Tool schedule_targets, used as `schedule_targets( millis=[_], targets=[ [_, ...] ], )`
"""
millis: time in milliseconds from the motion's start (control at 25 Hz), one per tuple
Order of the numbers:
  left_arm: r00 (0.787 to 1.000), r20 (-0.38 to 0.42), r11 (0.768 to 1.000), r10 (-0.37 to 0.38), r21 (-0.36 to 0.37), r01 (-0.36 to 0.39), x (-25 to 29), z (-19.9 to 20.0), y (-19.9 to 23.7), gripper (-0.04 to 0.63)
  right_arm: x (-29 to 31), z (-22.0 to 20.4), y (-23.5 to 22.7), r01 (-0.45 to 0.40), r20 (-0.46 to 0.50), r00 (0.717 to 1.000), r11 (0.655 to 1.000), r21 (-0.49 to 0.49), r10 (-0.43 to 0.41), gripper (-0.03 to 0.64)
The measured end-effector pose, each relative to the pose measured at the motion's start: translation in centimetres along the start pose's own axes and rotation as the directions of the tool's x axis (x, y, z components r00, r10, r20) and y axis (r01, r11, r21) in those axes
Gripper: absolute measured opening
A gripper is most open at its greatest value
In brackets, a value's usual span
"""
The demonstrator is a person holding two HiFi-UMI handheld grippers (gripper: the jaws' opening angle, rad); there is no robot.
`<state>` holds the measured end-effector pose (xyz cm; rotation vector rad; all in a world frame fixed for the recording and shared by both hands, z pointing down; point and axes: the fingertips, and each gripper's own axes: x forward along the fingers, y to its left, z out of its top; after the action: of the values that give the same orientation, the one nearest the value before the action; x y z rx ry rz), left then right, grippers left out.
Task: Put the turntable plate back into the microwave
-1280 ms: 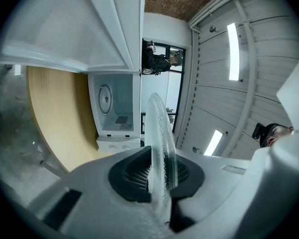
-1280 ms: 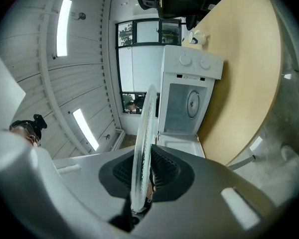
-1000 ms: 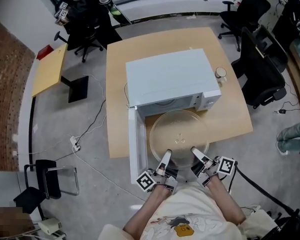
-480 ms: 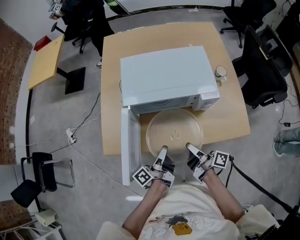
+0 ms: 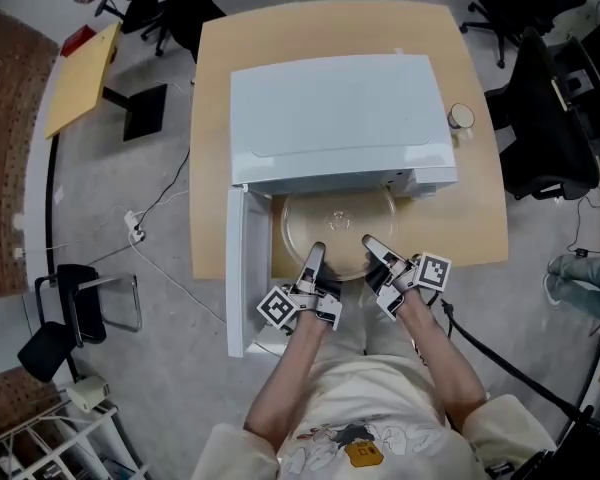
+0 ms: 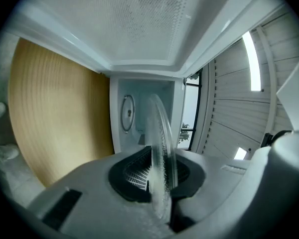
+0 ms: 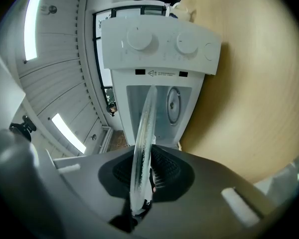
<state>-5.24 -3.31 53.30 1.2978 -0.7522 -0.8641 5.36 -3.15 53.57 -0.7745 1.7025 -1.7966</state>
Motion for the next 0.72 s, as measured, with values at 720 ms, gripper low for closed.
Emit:
schedule_targets(
  millis=[720],
  targets=[
    [0.994, 0.104, 0.999, -0.043, 0.023, 0.041, 7.1, 7.5, 4.2, 0.032, 9.6, 5.7, -4.0, -0.018, 0.049, 0.999, 1.0, -0.022, 0.019, 0.04]
  ],
)
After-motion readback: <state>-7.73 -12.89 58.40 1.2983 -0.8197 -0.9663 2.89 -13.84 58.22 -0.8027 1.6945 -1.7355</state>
